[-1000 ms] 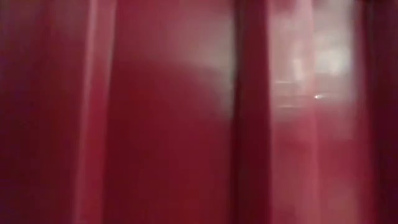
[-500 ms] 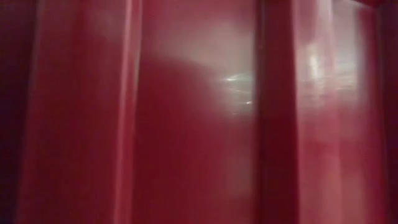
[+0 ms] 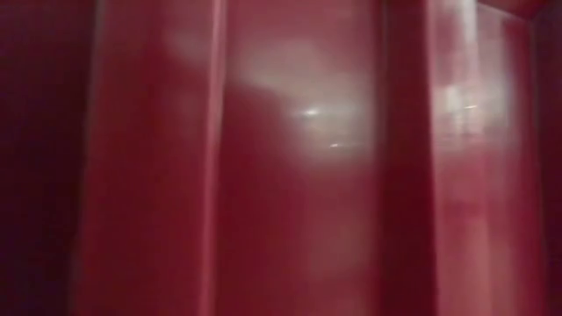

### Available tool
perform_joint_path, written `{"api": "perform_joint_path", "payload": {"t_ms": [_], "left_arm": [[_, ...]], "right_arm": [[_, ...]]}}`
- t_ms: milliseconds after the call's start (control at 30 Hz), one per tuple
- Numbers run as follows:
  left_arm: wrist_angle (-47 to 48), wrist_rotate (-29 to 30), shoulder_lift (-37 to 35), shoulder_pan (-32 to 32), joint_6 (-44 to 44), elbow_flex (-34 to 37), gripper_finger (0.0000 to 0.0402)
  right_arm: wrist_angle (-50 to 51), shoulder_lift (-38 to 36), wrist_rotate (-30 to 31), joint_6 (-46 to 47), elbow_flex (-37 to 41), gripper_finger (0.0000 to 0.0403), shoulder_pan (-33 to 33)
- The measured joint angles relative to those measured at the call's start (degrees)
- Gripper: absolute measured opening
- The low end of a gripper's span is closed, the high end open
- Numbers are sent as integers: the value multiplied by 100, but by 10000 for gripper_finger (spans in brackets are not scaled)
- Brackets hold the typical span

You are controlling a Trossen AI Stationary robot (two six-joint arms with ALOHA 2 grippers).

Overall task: Sort blocks
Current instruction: Assemble the bin divider into the red bin

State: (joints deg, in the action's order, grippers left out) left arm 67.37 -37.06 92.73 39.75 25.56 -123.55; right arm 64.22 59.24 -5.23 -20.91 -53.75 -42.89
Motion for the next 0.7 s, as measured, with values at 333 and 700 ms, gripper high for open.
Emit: {"api": "perform_joint_path", "payload": {"t_ms": [333, 700], "left_arm": [[-89, 170, 0, 0, 2, 0, 0], [-317, 234, -2, 1, -31, -1, 0]], "right_arm": [[-274, 34, -325, -6, 32, 26, 1], [136, 18, -788, 565, -242, 2, 55]]}}
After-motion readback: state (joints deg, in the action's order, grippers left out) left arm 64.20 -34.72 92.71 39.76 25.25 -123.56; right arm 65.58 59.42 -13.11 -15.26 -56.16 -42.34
